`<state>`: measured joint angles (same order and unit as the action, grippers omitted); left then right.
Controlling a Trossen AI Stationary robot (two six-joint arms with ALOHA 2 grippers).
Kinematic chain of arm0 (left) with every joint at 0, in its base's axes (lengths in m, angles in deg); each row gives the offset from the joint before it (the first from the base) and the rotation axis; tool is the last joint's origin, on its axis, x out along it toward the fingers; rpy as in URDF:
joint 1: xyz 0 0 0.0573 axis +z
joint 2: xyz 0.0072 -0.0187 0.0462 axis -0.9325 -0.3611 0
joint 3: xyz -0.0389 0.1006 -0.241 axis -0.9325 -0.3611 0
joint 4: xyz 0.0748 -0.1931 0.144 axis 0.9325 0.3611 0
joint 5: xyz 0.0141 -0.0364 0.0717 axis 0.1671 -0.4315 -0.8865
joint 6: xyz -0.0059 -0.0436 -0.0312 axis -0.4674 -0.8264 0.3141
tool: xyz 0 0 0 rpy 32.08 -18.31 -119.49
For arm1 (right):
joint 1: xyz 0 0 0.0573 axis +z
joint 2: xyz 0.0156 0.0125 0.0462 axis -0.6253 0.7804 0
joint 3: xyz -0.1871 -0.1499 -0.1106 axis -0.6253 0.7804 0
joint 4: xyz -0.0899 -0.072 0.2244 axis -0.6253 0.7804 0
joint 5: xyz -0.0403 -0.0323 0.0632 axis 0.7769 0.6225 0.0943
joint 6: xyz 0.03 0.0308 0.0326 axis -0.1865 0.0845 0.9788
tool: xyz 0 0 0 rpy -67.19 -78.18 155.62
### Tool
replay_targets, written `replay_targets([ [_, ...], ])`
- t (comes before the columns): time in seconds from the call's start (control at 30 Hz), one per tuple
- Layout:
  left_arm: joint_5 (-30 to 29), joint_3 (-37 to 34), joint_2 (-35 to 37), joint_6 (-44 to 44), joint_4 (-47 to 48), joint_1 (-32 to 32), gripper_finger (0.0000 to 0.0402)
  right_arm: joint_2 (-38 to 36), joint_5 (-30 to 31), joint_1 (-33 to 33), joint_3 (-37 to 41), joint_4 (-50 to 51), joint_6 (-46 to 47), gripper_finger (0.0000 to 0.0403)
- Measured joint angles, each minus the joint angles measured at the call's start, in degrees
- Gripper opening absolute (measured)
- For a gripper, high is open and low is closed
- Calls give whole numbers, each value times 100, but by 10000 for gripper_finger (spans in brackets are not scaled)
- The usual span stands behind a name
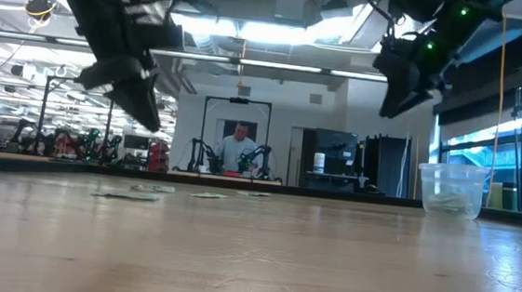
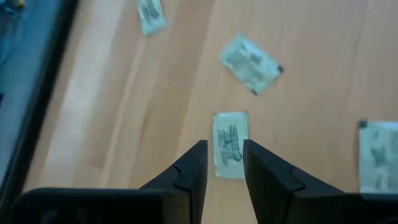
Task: Pick and place items into bin
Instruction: Put the white stevia packet into the top white bin
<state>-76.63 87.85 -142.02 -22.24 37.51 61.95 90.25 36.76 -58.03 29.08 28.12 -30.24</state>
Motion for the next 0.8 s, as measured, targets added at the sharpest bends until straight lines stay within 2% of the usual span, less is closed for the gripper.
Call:
replay_targets([
  [0.23, 805, 0, -551, 220, 50, 400, 123, 0, -212, 242, 11, -129, -100, 122],
  [0.4, 863, 0, -921, 397, 6, 492, 131, 0, -212, 284, 12, -122, -100, 122],
  [0.6, 867, 0, -1238, 392, 3, 641, 122, 0, -212, 282, 16, -117, -100, 122],
  [0.8, 1241, 2, -1451, 459, -213, 892, 100, 0, -212, 282, 16, -111, -100, 122],
])
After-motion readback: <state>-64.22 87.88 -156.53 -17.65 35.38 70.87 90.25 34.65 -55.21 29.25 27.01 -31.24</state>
